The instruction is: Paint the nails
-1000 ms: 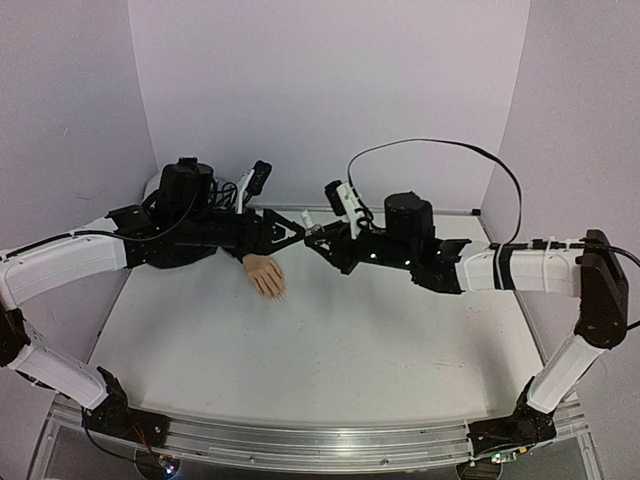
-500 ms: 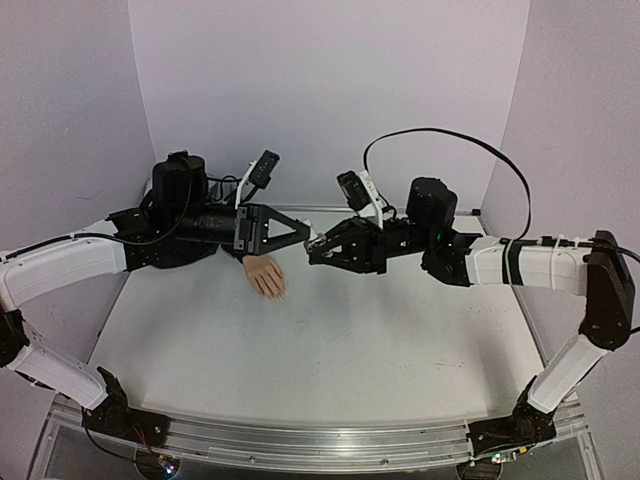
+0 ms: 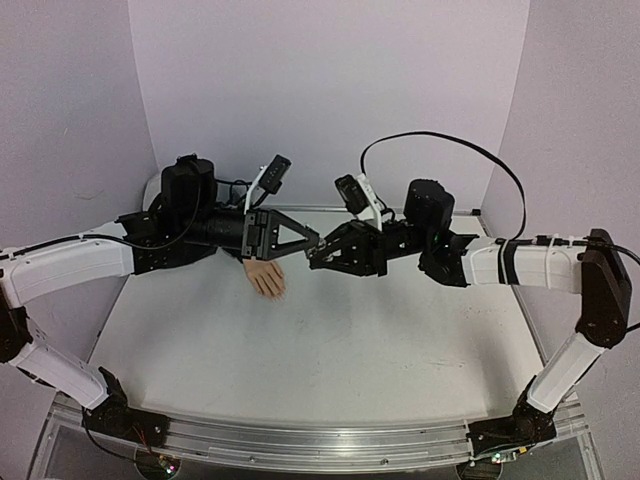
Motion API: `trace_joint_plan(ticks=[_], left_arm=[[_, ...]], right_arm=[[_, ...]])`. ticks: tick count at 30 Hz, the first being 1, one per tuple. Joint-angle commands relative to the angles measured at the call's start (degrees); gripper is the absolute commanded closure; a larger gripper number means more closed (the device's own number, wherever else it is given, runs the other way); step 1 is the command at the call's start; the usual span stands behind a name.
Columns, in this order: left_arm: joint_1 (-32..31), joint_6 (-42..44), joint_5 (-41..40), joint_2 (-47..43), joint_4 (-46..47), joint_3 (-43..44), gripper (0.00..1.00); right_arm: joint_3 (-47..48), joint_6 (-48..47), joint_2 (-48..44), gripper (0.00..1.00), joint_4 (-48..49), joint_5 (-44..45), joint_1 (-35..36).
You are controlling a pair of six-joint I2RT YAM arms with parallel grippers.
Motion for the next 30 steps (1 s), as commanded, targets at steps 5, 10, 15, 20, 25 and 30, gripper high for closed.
trace_joint_plan(ticks=[5, 10, 15, 20, 25, 30], left_arm=[[-0.49, 0.07, -4.83, -0.19, 2.74, 1.01, 0.89], [-0.47, -0.76, -16.51, -1.07, 0.81, -0.25, 1.0], [-0.47, -1.56, -23.96, 0.87, -5.58, 2.47, 1.0], [-0.38, -1.34, -23.31, 0.9, -7.91, 3.42, 0.86], [-0.09, -1.12, -21.09, 0.03, -8.53, 3.53, 0.38], [1.11, 1.66, -16.26, -2.96, -7.72, 2.51, 0.18]], right_arm=[[2.36, -11.53, -4.42, 1.0, -11.21, 21.15, -0.17], [5.88, -15.63, -3.58, 1.0, -22.53, 102.09, 10.72], [8.73, -27.18, 1.62, 1.0, -13.56, 121.27, 15.37], [6.74, -29.57, 0.28, 1.0, -10.18, 94.23, 15.1], [4.92, -28.65, -1.88, 1.0, -13.55, 69.32, 12.14], [2.8, -19.42, -4.61, 1.0, -15.11, 32.91, 3.31]])
